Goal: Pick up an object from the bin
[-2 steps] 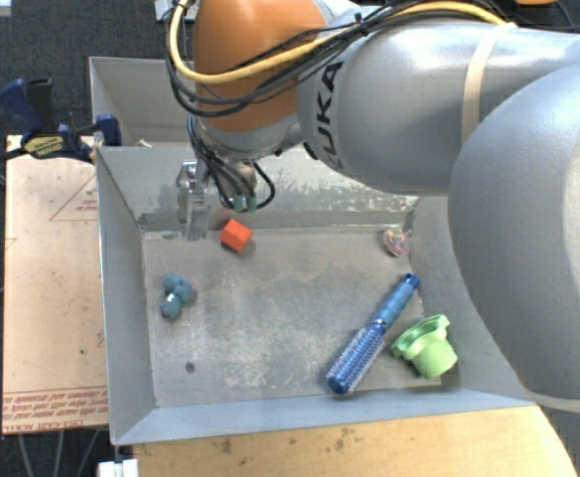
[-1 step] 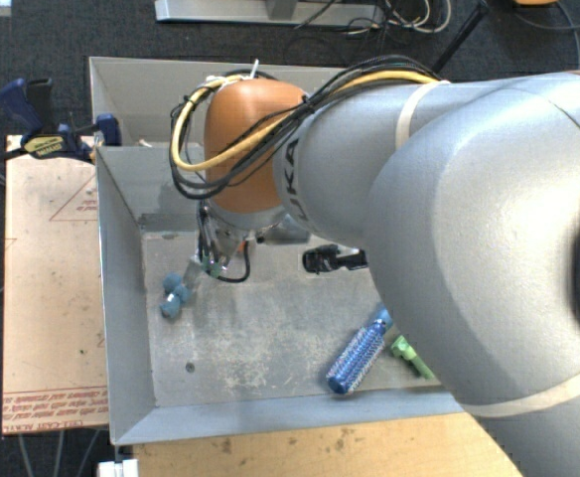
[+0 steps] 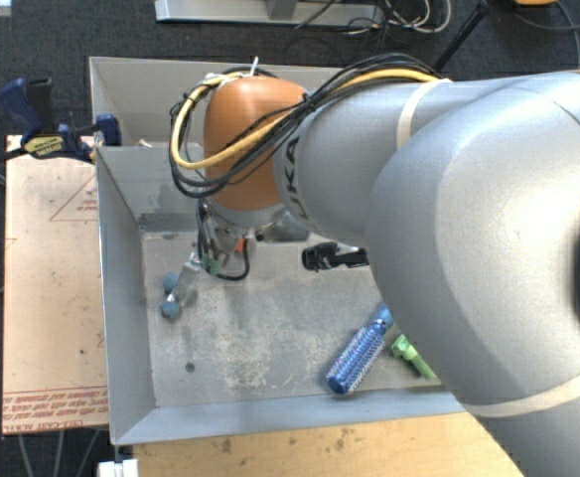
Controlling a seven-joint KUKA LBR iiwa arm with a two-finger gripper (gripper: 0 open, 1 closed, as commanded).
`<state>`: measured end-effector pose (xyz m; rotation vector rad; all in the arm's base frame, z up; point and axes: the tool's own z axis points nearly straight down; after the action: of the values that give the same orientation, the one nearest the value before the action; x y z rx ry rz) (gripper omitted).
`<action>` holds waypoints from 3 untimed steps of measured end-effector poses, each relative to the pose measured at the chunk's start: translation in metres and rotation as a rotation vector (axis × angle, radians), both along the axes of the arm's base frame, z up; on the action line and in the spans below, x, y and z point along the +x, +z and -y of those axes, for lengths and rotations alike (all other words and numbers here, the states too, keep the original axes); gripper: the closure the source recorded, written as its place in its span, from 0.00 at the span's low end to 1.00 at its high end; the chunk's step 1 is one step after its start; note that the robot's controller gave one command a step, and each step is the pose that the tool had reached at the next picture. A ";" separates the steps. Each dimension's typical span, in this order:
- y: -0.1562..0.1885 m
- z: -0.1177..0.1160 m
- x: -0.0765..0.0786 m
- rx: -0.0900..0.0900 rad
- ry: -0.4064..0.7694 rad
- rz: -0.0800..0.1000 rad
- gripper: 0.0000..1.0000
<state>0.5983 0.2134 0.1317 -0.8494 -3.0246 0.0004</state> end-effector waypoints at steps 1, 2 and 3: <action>-0.063 -0.018 -0.027 0.001 0.545 -0.002 0.00; -0.061 -0.018 -0.026 0.002 0.542 0.001 1.00; 0.054 -0.041 -0.044 0.003 0.553 0.010 1.00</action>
Offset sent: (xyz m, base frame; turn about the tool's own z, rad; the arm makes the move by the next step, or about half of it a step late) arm -0.0263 0.0169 -0.0617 -0.5434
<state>0.5545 0.2543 0.1858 0.0091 -3.1506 -0.0087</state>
